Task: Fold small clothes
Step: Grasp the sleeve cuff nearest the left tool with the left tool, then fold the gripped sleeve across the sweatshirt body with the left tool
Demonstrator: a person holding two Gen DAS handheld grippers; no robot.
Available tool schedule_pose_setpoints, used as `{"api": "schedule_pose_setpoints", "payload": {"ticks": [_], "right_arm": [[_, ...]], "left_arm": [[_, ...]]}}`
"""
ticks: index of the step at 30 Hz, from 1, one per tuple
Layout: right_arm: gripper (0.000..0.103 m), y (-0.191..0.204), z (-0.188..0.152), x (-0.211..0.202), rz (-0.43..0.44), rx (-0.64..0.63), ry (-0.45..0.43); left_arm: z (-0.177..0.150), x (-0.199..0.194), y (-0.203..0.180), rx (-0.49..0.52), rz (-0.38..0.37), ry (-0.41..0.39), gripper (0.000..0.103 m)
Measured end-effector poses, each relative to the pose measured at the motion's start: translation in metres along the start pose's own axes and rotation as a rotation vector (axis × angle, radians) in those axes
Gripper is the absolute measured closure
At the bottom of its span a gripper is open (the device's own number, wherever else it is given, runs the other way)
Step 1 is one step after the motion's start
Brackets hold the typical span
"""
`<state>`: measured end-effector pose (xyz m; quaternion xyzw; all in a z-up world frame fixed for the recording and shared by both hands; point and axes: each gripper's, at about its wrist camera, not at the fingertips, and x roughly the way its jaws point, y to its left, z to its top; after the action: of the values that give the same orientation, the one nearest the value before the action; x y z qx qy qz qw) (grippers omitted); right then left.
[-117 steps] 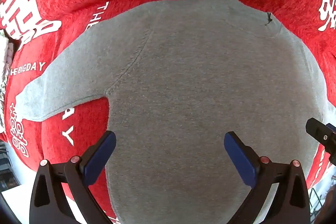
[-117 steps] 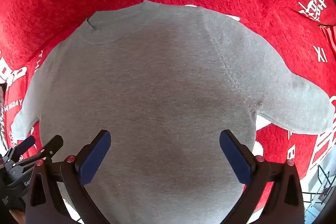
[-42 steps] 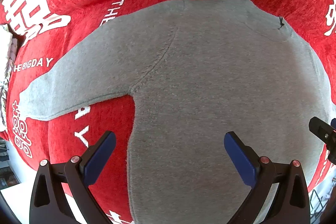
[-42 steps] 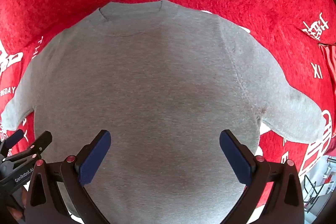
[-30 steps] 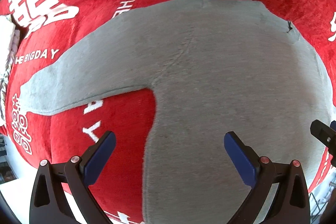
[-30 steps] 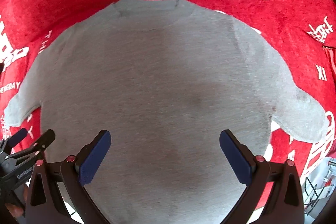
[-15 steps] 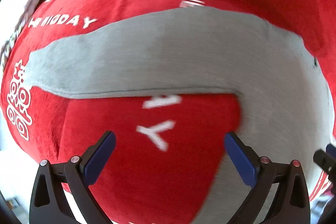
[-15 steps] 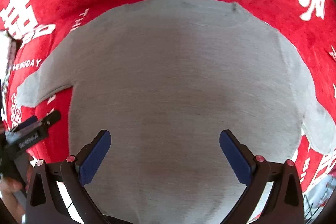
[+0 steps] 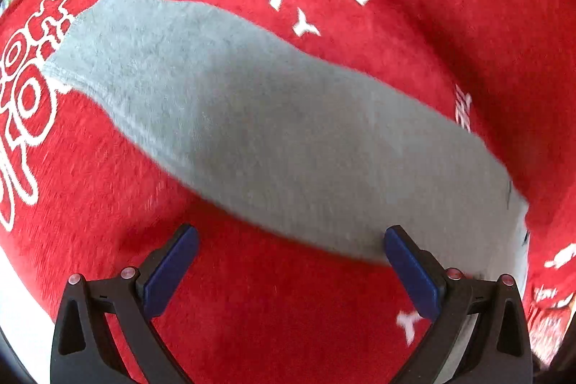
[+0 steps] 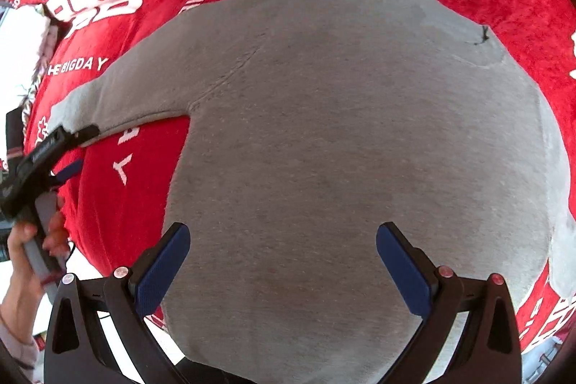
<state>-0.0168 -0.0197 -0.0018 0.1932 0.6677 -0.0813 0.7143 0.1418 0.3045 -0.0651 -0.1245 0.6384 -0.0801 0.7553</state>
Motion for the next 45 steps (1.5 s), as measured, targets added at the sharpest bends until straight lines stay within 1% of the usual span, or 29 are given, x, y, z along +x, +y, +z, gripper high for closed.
{"api": "schedule_pose_setpoints", "payload": {"ticks": [2,5,6,7,8,9,10,11,12,13,14,17,22,26,28,29,31,34,35,37,39,40,41,43,44,45], "right_arm": [[0.0,0.002,0.004,0.002,0.0,-0.002,0.001],[0.0,0.001,0.003,0.0,-0.004,-0.001,-0.003],[0.0,0.001,0.003,0.0,-0.009,0.0,-0.001],[0.0,0.001,0.002,0.0,-0.02,-0.001,0.0],[0.0,0.0,0.001,-0.002,-0.029,-0.005,-0.001],[0.0,0.002,0.001,-0.002,-0.049,-0.012,-0.003],[0.0,0.003,0.001,-0.003,-0.07,-0.024,-0.006],[0.0,0.005,0.001,-0.004,-0.098,-0.038,-0.012],[0.0,0.006,0.001,-0.005,-0.126,-0.051,-0.018],[0.0,0.007,0.0,-0.006,-0.143,-0.06,-0.022],[0.0,0.007,0.0,-0.007,-0.157,-0.065,-0.025],[0.0,0.004,-0.001,-0.011,-0.175,-0.053,-0.026],[0.0,-0.005,-0.004,-0.019,-0.182,-0.033,-0.045],[0.0,-0.016,-0.007,-0.024,-0.168,-0.009,-0.058],[0.0,-0.026,-0.01,-0.028,-0.16,0.006,-0.068],[0.0,-0.029,-0.011,-0.029,-0.157,0.011,-0.07],[0.0,-0.04,-0.014,-0.034,-0.146,0.026,-0.082],[0.0,-0.057,-0.016,-0.04,-0.142,0.047,-0.103],[0.0,-0.065,-0.018,-0.043,-0.139,0.062,-0.109],[0.0,-0.084,-0.022,-0.048,-0.133,0.099,-0.116],[0.0,-0.106,-0.026,-0.053,-0.131,0.139,-0.124],[0.0,-0.116,-0.029,-0.055,-0.133,0.157,-0.128],[0.0,-0.128,-0.033,-0.058,-0.135,0.178,-0.132],[0.0,-0.154,-0.04,-0.061,-0.139,0.223,-0.136],[0.0,-0.164,-0.043,-0.061,-0.14,0.24,-0.134],[0.0,-0.177,-0.047,-0.06,-0.141,0.261,-0.13]], "left_arm": [[0.007,0.004,0.001,-0.018,-0.023,-0.002,0.0],[0.018,0.008,0.003,-0.075,-0.07,-0.019,0.0],[0.021,0.009,0.004,-0.088,-0.071,-0.029,0.001],[0.023,0.007,0.005,-0.102,-0.063,-0.045,0.005],[0.024,0.007,0.006,-0.109,-0.057,-0.051,0.021],[0.026,0.007,0.008,-0.114,-0.056,-0.048,0.044],[0.027,0.008,0.01,-0.115,-0.059,-0.044,0.053],[0.029,0.006,0.011,-0.106,-0.063,-0.054,0.067],[0.03,0.004,0.011,-0.094,-0.077,-0.058,0.086],[0.032,0.004,0.01,-0.081,-0.103,-0.055,0.092],[0.034,0.001,0.009,-0.069,-0.124,-0.054,0.092],[0.038,-0.009,-0.001,-0.012,-0.118,-0.078,0.092],[0.044,-0.03,-0.027,0.063,-0.133,-0.12,0.092],[0.044,-0.049,-0.061,0.166,-0.154,-0.164,0.092],[0.039,-0.061,-0.088,0.244,-0.181,-0.195,0.092],[0.037,-0.066,-0.096,0.27,-0.192,-0.203,0.092],[0.025,-0.075,-0.129,0.354,-0.229,-0.217,0.092],[-0.002,-0.079,-0.19,0.48,-0.294,-0.207,0.092],[-0.009,-0.08,-0.203,0.506,-0.31,-0.201,0.092],[-0.034,-0.079,-0.244,0.578,-0.344,-0.181,0.092],[-0.062,-0.069,-0.285,0.65,-0.368,-0.143,0.092],[-0.074,-0.063,-0.298,0.676,-0.377,-0.124,0.092],[-0.093,-0.052,-0.321,0.715,-0.386,-0.089,0.092],[-0.124,-0.034,-0.354,0.779,-0.377,-0.043,0.092],[-0.135,-0.027,-0.36,0.801,-0.369,-0.027,0.092],[-0.152,-0.012,-0.376,0.84,-0.343,0.001,0.092]]}}
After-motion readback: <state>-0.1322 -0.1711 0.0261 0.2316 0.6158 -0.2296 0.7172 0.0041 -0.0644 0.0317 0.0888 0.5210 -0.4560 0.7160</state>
